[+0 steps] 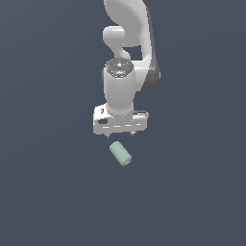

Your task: Pick up the object and move it to a goal position.

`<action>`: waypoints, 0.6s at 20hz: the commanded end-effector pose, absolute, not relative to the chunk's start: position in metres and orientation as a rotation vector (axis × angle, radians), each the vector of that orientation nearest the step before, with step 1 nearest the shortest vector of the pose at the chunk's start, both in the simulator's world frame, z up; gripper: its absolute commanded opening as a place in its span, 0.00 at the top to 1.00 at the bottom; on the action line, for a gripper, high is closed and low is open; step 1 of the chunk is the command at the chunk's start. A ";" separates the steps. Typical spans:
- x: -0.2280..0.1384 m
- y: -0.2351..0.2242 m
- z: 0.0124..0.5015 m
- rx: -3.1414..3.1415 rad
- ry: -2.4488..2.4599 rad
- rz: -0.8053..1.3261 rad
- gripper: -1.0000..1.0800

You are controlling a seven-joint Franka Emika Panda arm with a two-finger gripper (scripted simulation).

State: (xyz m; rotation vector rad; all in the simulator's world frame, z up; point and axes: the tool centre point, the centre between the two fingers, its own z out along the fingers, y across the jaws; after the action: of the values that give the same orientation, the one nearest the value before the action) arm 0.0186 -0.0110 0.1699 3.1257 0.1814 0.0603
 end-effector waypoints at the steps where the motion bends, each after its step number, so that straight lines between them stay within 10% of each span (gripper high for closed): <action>1: 0.021 -0.011 0.161 3.118 0.273 0.052 0.04; 12: 0.032 -0.012 0.117 3.047 0.725 0.016 0.04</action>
State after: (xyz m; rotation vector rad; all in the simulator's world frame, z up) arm 0.0307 -0.0123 0.1226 3.0596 0.6656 0.0199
